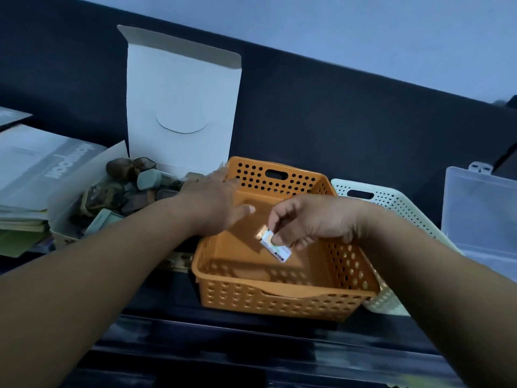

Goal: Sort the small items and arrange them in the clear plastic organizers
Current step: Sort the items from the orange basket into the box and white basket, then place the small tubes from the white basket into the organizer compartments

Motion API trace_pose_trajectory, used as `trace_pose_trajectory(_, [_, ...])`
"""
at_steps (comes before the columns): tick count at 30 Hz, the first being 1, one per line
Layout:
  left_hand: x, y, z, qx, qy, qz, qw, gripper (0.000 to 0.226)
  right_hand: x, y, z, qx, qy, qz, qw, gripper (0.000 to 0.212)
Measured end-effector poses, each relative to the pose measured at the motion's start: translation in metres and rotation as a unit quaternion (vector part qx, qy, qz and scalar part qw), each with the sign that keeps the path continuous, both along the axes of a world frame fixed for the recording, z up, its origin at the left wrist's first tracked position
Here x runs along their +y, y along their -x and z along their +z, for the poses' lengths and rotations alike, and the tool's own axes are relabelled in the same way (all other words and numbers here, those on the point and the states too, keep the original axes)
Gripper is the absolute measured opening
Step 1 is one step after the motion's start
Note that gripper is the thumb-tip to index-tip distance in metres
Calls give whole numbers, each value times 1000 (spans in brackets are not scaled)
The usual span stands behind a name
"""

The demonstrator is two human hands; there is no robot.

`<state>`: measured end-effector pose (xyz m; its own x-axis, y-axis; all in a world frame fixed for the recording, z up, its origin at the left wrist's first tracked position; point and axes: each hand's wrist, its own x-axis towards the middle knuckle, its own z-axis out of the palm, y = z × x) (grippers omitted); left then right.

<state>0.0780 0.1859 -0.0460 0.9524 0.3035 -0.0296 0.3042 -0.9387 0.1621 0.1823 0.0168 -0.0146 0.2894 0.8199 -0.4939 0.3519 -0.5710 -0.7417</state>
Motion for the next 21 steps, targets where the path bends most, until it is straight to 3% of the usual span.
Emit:
trace_pose_trajectory(5, [-4, -2, 8, 0, -14, -5, 1000, 76, -45, -10, 20, -2, -147, -137, 980, 17])
trace_pose_trajectory(8, [-16, -7, 19, -13, -16, -21, 1000, 76, -79, -15, 31, -31, -181, -212, 960, 17])
trace_pose_trajectory(13, [-67, -12, 43, -41, -2, -79, 996, 73, -134, -31, 28, -146, -138, -306, 931, 11])
trace_pose_trajectory(21, [-159, -50, 42, -38, 70, -180, 980, 70, -200, -62, 4, -211, -40, -282, 935, 24])
